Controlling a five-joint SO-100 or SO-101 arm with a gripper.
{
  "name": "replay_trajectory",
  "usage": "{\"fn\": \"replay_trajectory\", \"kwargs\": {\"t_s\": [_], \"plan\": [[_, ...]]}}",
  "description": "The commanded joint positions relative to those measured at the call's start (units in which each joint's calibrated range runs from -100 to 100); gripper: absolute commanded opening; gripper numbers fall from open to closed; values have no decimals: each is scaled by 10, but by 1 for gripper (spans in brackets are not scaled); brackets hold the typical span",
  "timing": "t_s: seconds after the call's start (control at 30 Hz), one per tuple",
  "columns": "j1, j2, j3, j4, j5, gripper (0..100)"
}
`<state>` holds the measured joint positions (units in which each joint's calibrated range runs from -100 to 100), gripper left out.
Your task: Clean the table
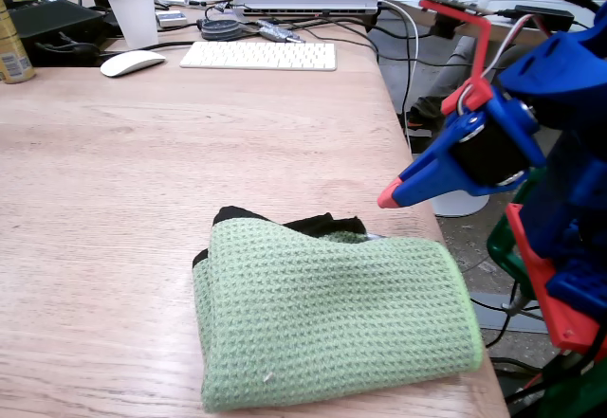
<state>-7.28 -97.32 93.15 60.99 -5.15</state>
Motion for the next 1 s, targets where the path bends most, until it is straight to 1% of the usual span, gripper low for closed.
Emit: {"fn": "replay_trajectory", "kwargs": {"t_s": [0.0,0.2,0.4,0.43,0.5,0.63,0.73,0.77,0.97], "plan": [[-8,-2,-2,-8,1,0],[0,-2,-5,-8,-3,0],[3,1,-130,2,-3,0],[-10,12,-141,2,-4,0],[-13,78,-179,2,-1,0],[-15,261,-331,3,1,0],[-17,352,-394,4,-4,0],[-25,373,-403,3,1,0],[-191,493,-419,-7,-4,0]]}}
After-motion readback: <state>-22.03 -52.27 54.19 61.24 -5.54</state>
